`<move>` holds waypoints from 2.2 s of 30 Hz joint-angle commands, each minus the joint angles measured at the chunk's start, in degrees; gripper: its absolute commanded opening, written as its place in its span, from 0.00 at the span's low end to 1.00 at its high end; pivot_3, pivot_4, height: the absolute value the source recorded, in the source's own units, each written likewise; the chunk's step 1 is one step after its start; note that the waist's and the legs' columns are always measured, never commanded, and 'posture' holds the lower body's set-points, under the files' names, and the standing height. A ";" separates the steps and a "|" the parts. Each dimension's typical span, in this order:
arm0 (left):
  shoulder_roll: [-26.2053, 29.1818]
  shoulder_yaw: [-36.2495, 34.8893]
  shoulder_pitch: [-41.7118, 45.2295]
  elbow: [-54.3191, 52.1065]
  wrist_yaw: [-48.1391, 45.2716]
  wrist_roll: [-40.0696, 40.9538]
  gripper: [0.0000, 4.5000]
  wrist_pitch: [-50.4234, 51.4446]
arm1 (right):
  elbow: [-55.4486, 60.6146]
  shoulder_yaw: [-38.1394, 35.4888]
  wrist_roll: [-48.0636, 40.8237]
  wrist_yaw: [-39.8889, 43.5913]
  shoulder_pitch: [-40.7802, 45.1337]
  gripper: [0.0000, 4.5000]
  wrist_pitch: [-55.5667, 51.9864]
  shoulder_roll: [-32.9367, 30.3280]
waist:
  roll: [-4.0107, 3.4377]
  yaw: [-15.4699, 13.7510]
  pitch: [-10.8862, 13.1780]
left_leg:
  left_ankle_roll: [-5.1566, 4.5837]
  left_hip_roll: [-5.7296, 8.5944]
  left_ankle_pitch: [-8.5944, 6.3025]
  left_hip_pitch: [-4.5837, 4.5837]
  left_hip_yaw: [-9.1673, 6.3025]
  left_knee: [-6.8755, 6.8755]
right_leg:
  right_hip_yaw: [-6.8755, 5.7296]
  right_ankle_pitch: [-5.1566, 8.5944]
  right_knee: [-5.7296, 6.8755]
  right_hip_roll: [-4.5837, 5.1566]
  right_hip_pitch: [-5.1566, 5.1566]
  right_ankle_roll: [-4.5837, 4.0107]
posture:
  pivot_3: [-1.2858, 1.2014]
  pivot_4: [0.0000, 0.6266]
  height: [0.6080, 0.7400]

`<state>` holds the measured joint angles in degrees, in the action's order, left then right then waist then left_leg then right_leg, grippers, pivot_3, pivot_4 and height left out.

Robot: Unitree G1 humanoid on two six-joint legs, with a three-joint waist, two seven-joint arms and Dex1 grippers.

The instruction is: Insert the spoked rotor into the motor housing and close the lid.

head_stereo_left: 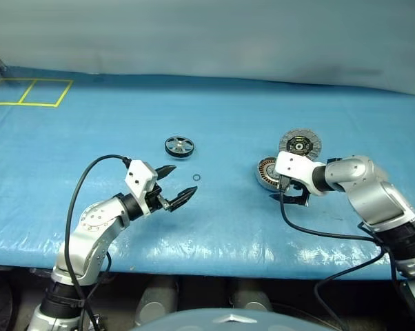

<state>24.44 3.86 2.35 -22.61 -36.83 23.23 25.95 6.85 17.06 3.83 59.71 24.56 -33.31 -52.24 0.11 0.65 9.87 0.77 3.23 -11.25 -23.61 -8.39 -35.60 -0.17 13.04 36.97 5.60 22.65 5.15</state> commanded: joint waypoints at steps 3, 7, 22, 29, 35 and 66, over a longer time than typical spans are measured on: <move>0.06 -0.14 0.69 -1.16 -0.45 0.37 1.00 -0.75 | -1.56 0.07 0.49 0.31 0.39 1.00 0.43 0.50 | 0.00 0.00 0.00 | 0.00 0.00 0.00 0.01 0.04 -0.02 | 0.03 -0.01 0.01 0.00 0.00 0.00 | 0.52 0.24 1.00; 0.21 -0.06 0.12 -1.46 -0.62 0.42 1.00 -0.72 | -2.36 0.38 0.78 0.71 0.72 1.00 1.03 0.70 | 0.00 -0.02 0.00 | -0.01 0.00 -0.01 0.01 0.05 -0.03 | 0.05 -0.02 0.00 0.00 0.00 0.03 | 0.52 0.24 1.00; -0.22 1.48 -0.26 -1.50 -0.96 0.14 1.00 -0.88 | -6.05 4.05 3.47 3.66 2.47 0.48 3.19 1.67 | 0.09 -0.01 -0.05 | -0.04 0.00 -0.02 0.02 0.08 -0.11 | 0.07 -0.06 -0.01 0.00 -0.05 0.07 | 0.52 0.24 1.00; 1.50 -0.84 -3.40 -1.68 1.06 -1.02 1.00 0.08 | 6.92 2.82 2.47 0.62 -0.65 0.46 1.48 5.17 | 0.24 0.47 -0.15 | -0.05 -0.11 -0.02 0.08 0.17 -0.24 | 0.13 -0.03 0.02 -0.05 -0.08 -0.22 | 0.52 0.24 1.00; 1.74 -0.55 -3.94 -2.06 1.22 -0.61 1.00 0.43 | 13.32 10.23 6.95 1.03 -0.78 0.46 2.91 7.97 | 0.24 0.67 -0.14 | -0.04 -0.27 -0.03 0.07 0.27 -0.17 | 0.15 -0.08 0.07 -0.15 0.08 -0.22 | 0.52 0.24 1.00; 0.60 1.79 -4.12 -1.68 2.36 -1.19 1.00 0.45 | 12.63 12.74 6.70 -1.11 -1.22 0.88 -2.42 19.13 | 0.55 0.44 -0.40 | 0.09 -0.70 -0.08 0.68 0.55 0.01 | 0.17 -0.03 -0.02 -0.36 -0.15 -0.68 | 0.52 0.24 1.00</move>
<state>25.11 5.27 -1.81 -22.76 -34.20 22.33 27.00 18.76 31.53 11.72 58.75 23.45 -34.55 -33.15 0.65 1.09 9.47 0.86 2.52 -11.33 -22.94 -7.84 -35.59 0.00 13.02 36.96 5.24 22.50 4.47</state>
